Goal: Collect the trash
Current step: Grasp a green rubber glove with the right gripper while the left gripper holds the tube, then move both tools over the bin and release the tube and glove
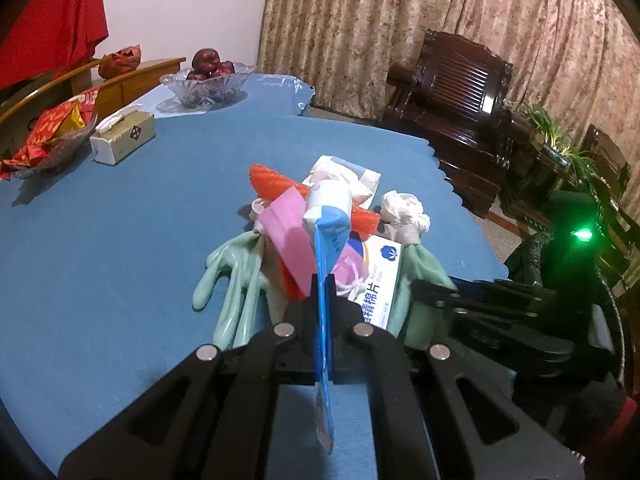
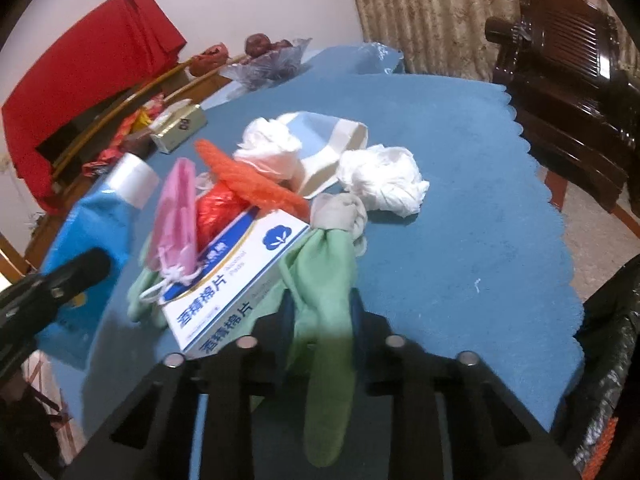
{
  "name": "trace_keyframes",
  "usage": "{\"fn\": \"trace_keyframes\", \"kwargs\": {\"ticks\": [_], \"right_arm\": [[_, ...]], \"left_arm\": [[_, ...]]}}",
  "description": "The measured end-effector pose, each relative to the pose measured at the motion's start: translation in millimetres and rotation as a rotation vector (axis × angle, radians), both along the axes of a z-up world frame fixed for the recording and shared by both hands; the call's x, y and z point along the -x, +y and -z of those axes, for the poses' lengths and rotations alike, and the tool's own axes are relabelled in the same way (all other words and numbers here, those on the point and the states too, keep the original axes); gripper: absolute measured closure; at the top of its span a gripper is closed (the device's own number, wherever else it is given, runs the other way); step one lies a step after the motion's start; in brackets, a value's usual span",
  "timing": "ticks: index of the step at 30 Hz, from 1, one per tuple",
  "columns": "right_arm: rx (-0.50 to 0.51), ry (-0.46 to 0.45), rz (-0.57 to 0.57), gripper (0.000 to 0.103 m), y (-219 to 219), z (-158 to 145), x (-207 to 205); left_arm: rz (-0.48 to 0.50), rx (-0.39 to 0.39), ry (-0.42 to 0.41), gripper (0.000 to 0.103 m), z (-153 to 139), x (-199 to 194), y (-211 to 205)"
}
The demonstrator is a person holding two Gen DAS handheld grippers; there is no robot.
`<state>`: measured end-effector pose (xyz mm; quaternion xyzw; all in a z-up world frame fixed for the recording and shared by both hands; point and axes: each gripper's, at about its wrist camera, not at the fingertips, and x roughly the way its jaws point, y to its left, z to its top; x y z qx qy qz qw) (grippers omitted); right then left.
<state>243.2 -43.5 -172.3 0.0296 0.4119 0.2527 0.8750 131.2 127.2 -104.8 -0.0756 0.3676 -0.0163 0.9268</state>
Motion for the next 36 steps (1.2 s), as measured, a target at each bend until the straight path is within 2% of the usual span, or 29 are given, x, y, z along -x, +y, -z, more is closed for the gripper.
{"fn": "trace_keyframes", "kwargs": {"ticks": [10, 21, 29, 36], "right_arm": [[-0.061, -0.085, 0.041, 0.083, -39.1, -43.6, 48.5], [-0.072, -0.182, 0.157, 0.083, -106.0, -86.2, 90.2], [-0.03, -0.199, 0.304, 0.083, -176.8, -89.2, 116.2], [0.033, -0.181, 0.439, 0.083, -240.5, -76.2, 128.7]], "left_arm": [[0.018, -0.001, -0.011, 0.102, -6.0, 8.8, -11.8], [0.145, 0.0, -0.078, 0.102, -34.1, 17.9, -73.4], [0.294, 0.026, -0.082, 0.102, -40.3, 18.6, -143.4], [0.406, 0.044, -0.066, 0.102, -34.2, 10.9, -205.3]]}}
